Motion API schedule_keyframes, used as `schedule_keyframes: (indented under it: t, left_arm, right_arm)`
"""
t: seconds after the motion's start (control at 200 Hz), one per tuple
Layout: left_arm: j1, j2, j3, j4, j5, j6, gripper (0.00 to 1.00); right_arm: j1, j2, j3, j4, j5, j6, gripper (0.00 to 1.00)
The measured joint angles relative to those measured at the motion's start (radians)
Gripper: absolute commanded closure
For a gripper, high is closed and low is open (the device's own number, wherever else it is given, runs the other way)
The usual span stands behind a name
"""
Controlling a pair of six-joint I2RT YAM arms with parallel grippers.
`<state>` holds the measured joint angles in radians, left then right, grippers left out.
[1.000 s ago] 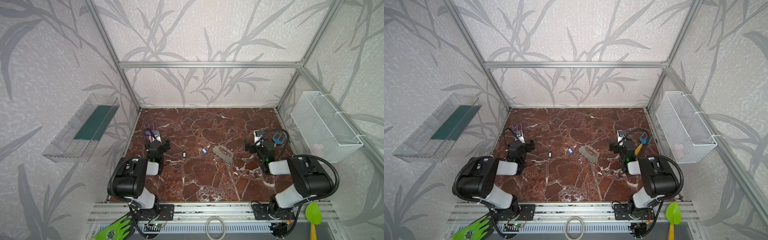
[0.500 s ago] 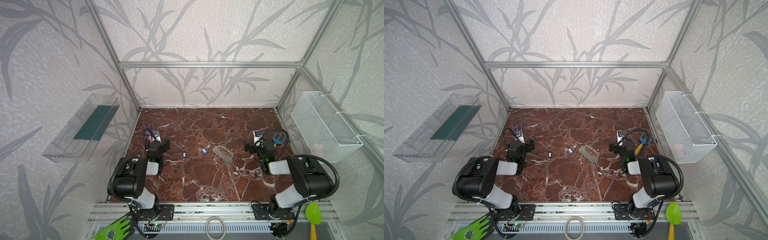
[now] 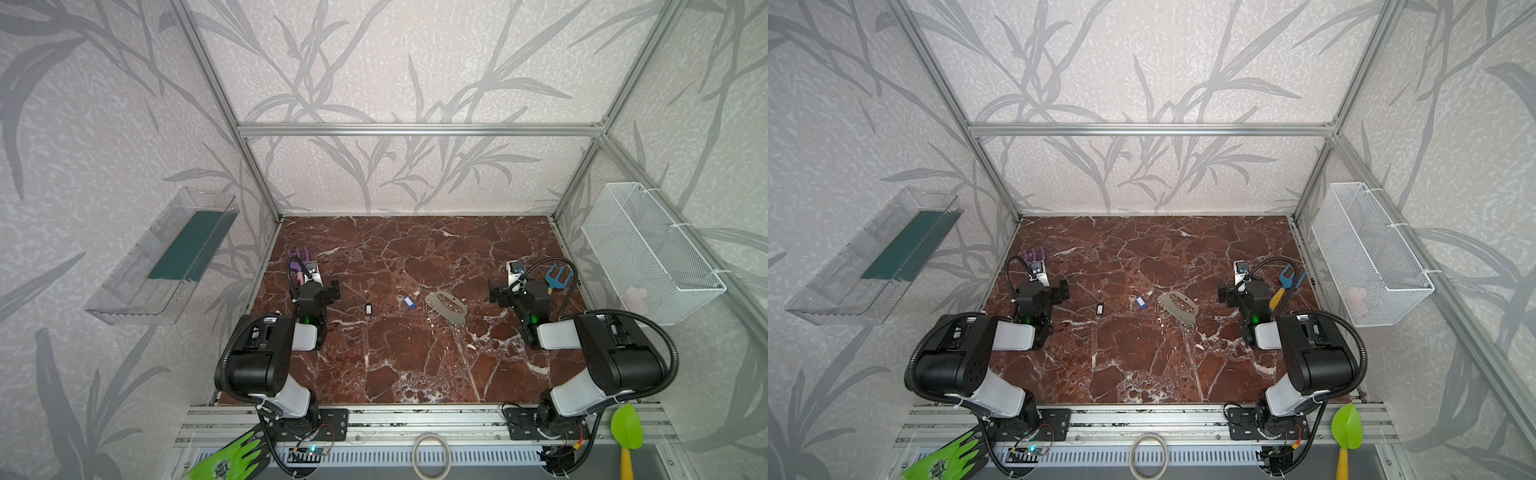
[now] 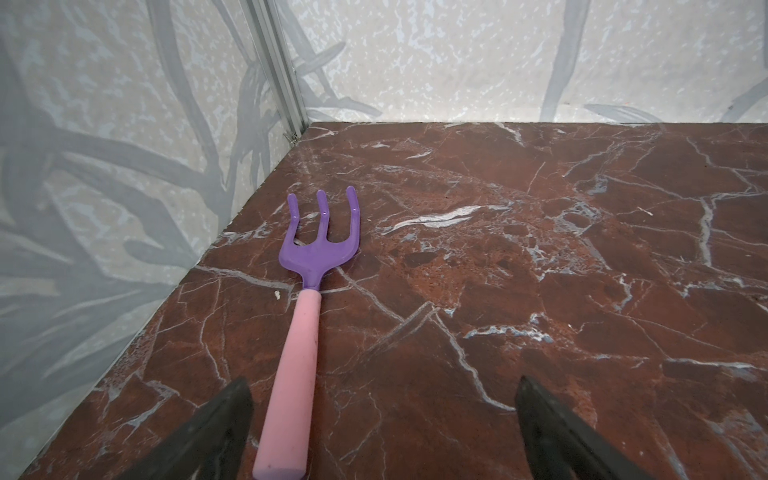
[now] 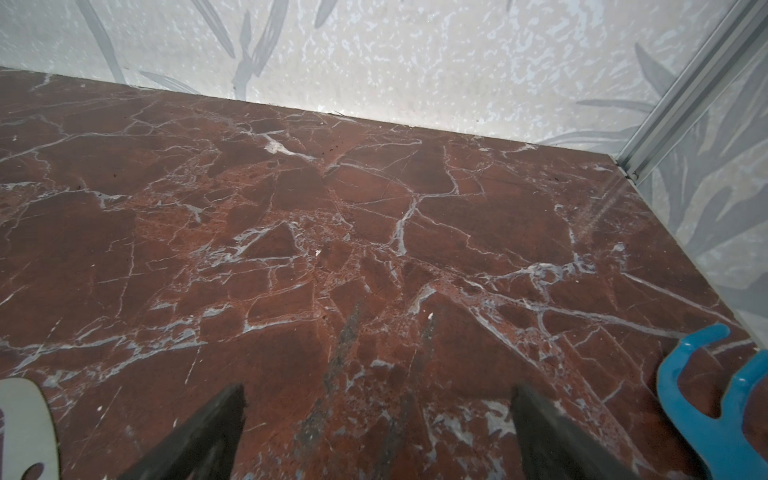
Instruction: Put the keys on the keyring
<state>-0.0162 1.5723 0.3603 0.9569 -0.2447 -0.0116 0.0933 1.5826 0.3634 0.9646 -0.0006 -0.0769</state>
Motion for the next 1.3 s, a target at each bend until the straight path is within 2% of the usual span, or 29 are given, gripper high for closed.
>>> schedule_keyframes:
  t: [0.135, 0.24, 0.31, 0.35, 0.405, 0.455, 0.475, 0.515, 0.615, 0.75, 0.855, 0.915, 1.015, 1.155, 1.3]
  left_arm:
    - [-0.003, -0.036, -0.005, -0.023, -0.027, -0.007, 0.03]
    - [-0.013, -0.167, 0.007, -0.13, -0.045, -0.006, 0.04]
    - [-0.018, -0.249, 0.035, -0.205, -0.042, -0.006, 0.05]
    - [-0.022, -0.307, 0.068, -0.272, -0.029, -0.006, 0.06]
    - [-0.025, -0.368, 0.118, -0.367, 0.009, -0.006, 0.08]
    - [-0.034, -0.409, 0.172, -0.465, 0.044, -0.003, 0.11]
    - [-0.04, -0.422, 0.196, -0.502, 0.06, -0.003, 0.11]
    - [-0.06, -0.445, 0.244, -0.587, 0.085, 0.001, 0.11]
    - [-0.137, -0.475, 0.315, -0.753, 0.121, 0.012, 0.12]
    - [-0.24, -0.476, 0.343, -0.928, 0.144, 0.032, 0.14]
    - [-0.303, -0.452, 0.345, -1.019, 0.159, 0.048, 0.15]
    - [-0.335, -0.425, 0.352, -1.057, 0.167, 0.057, 0.17]
    - [-0.375, -0.37, 0.375, -1.086, 0.172, 0.07, 0.19]
    - [-0.41, -0.301, 0.406, -1.09, 0.189, 0.087, 0.21]
    - [-0.424, -0.25, 0.409, -1.066, 0.214, 0.105, 0.23]
  right_arm:
    - [0.0, -0.107, 0.004, -0.108, -0.004, -0.002, 0.01]
    - [0.0, -0.266, 0.063, -0.257, -0.044, -0.004, 0.02]
    - [0.001, -0.319, 0.134, -0.343, -0.088, -0.007, 0.05]
    - [0.003, -0.337, 0.181, -0.395, -0.117, -0.013, 0.1]
    - [0.014, -0.347, 0.253, -0.471, -0.159, -0.03, 0.22]
    - [0.034, -0.347, 0.303, -0.534, -0.194, -0.056, 0.26]
    - [0.046, -0.346, 0.322, -0.562, -0.209, -0.075, 0.32]
    - [0.083, -0.34, 0.36, -0.631, -0.236, -0.124, 0.4]
    - [0.188, -0.306, 0.422, -0.783, -0.279, -0.249, 0.51]
    - [0.301, -0.229, 0.46, -0.92, -0.328, -0.393, 0.52]
    - [0.328, -0.182, 0.459, -0.98, -0.361, -0.48, 0.48]
    - [0.338, -0.153, 0.459, -1.003, -0.385, -0.55, 0.5]
    - [0.347, -0.102, 0.481, -1.081, -0.431, -0.67, 0.51]
    - [0.366, 0.0, 0.56, -1.179, -0.435, -0.835, 0.53]
    - [0.373, 0.045, 0.578, -1.212, -0.434, -0.949, 0.57]
